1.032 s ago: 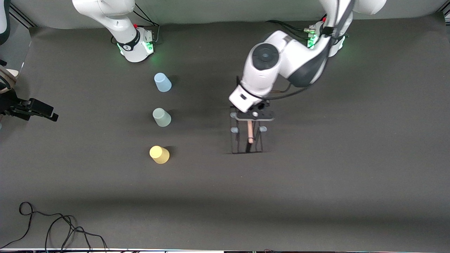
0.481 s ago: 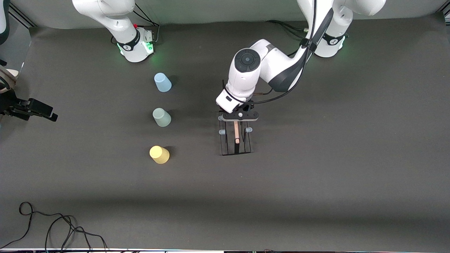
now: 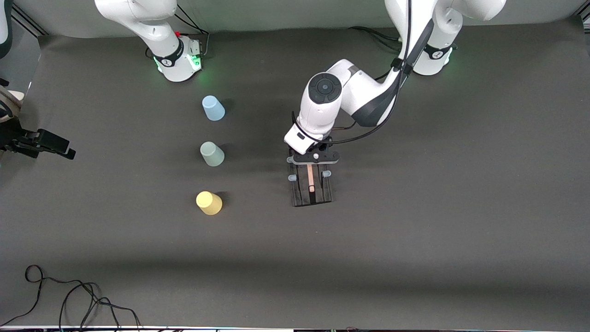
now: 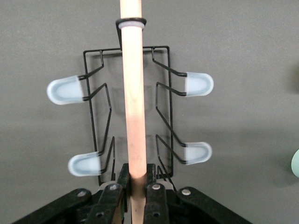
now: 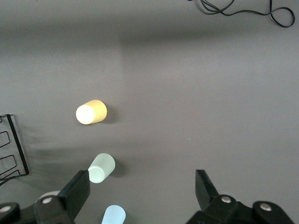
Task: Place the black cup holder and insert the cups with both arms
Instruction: 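Lower the rack onto the table center and open the left gripper, then withdraw the left gripper while the right gripper reaches toward the cups, then lower the right gripper onto the pale green cup and close it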
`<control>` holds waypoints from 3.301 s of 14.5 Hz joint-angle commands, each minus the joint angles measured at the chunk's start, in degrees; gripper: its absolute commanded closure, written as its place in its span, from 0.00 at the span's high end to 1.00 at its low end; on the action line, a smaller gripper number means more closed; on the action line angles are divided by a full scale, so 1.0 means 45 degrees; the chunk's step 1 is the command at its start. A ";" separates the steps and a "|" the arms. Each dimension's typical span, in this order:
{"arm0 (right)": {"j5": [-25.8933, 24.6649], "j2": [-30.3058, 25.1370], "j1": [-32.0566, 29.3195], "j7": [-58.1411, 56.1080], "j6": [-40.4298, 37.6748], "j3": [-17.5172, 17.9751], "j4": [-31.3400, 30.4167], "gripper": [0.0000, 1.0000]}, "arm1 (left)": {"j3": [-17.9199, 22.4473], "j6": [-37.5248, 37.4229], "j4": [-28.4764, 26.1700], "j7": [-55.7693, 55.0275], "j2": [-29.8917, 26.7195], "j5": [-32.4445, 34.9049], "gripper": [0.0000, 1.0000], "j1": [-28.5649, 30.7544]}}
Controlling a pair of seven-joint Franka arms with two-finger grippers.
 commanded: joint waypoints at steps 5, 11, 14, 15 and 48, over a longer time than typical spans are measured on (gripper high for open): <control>-0.0132 0.0154 -0.0100 -0.0077 -0.0292 0.0045 0.0318 1.00 | 0.0093 -0.0052 0.0358 0.0021 0.0107 -0.0191 0.33 -0.0196; -0.0132 0.0135 -0.0100 -0.0135 -0.0331 0.0045 0.0298 1.00 | 0.0210 -0.0538 0.0942 0.0060 -0.0185 -0.0093 0.98 0.0038; -0.0132 0.0115 -0.0080 -0.0155 -0.0351 0.0045 0.0260 1.00 | 0.0191 -0.2214 0.1412 0.0661 -0.0886 -0.0131 0.99 0.0934; -0.0132 0.0057 -0.0080 -0.0116 -0.0351 0.0045 0.0105 1.00 | 0.0191 -0.2762 0.1471 0.1071 -0.1237 -0.0190 0.99 0.1305; -0.0073 0.0659 0.6150 0.7129 1.4646 0.0104 -1.2788 1.00 | 0.0503 -0.7941 -0.0149 1.1349 -0.6337 0.1216 0.98 0.9179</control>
